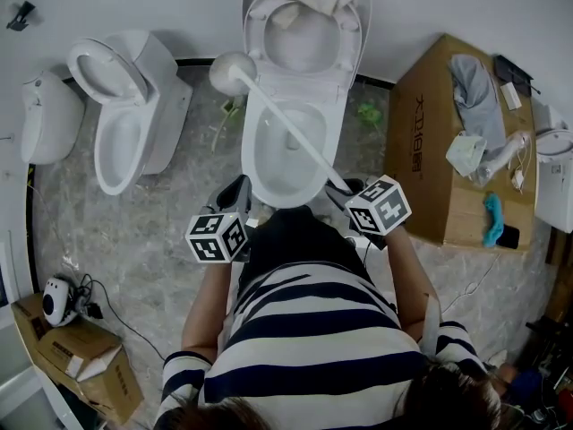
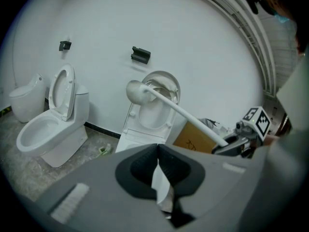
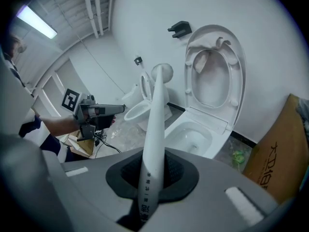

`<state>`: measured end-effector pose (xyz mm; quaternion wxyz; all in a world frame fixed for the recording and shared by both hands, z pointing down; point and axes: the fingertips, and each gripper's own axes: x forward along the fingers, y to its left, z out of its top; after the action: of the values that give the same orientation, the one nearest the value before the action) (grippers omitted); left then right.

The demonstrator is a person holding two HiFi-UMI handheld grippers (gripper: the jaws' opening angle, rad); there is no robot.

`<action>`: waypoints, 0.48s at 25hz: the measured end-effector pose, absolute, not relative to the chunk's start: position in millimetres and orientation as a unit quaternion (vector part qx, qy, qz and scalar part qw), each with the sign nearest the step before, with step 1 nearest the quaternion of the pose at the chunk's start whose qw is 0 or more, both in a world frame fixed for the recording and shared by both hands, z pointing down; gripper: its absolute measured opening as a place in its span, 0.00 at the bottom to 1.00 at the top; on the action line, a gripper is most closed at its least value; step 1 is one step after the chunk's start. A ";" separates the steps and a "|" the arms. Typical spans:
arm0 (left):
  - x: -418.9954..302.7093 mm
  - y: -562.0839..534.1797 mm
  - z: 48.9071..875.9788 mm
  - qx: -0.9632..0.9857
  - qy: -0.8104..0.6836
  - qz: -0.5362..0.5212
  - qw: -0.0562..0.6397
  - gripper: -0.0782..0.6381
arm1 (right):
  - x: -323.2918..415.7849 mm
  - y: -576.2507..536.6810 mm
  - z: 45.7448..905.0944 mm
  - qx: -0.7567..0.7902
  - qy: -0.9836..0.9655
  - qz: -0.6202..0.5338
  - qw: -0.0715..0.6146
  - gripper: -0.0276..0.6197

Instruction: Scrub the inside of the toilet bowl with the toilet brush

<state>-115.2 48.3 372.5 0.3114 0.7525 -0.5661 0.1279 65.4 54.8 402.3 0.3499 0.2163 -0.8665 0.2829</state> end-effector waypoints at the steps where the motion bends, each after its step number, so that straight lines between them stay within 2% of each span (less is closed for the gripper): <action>1: -115.3 48.5 372.2 0.752 -0.566 0.129 0.312 0.11 | 64.9 53.3 400.9 0.216 -0.868 0.279 0.349 0.09; 12: -113.4 46.0 367.4 0.758 -0.559 0.134 0.308 0.11 | 56.0 41.1 388.5 0.223 -0.879 0.258 0.333 0.09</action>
<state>-113.4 46.0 367.4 0.3081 0.7581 -0.5588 0.1345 56.0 41.1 388.5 0.3331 0.2227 -0.8790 0.2584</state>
